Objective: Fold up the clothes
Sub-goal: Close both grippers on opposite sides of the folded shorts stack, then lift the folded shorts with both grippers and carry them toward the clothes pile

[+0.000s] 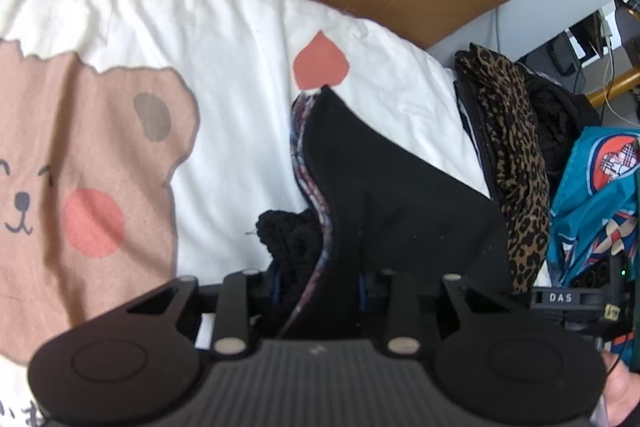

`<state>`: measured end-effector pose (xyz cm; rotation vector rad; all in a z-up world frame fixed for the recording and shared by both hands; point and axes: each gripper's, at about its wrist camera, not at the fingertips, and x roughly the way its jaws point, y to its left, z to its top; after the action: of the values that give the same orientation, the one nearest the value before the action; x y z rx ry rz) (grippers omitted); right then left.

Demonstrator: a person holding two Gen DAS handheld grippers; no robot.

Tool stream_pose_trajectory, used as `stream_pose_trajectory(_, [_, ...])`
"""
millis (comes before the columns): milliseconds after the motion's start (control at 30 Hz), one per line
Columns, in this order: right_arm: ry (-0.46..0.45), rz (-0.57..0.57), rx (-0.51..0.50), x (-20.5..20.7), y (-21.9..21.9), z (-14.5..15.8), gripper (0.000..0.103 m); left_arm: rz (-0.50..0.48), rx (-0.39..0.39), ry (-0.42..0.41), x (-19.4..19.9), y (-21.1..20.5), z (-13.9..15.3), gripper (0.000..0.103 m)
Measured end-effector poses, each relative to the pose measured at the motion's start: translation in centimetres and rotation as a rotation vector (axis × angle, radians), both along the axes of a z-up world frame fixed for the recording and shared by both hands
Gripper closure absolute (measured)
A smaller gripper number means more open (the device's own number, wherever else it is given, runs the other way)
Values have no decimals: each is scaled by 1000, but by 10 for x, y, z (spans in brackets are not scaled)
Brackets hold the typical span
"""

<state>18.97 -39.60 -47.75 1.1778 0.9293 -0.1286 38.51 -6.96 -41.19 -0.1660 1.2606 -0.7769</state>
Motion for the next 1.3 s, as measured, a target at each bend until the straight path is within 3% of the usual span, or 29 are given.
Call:
stream_pose_trajectory(267, [-37, 37, -78, 2, -3, 29, 94, 42, -23, -78, -23, 9, 32, 71])
stream_pose_trajectory(567, [-123, 127, -187, 6, -1, 88, 94, 117, -14, -143, -49, 16, 84, 71])
stream_pose_trajectory(967, [-265, 201, -327, -3, -13, 212, 94, 168, -43, -237, -80, 2, 199, 72])
stream_pose_trajectory(1300, [-336, 215, -351, -16, -14, 309, 94, 194, -28, -286, -104, -3, 304, 72])
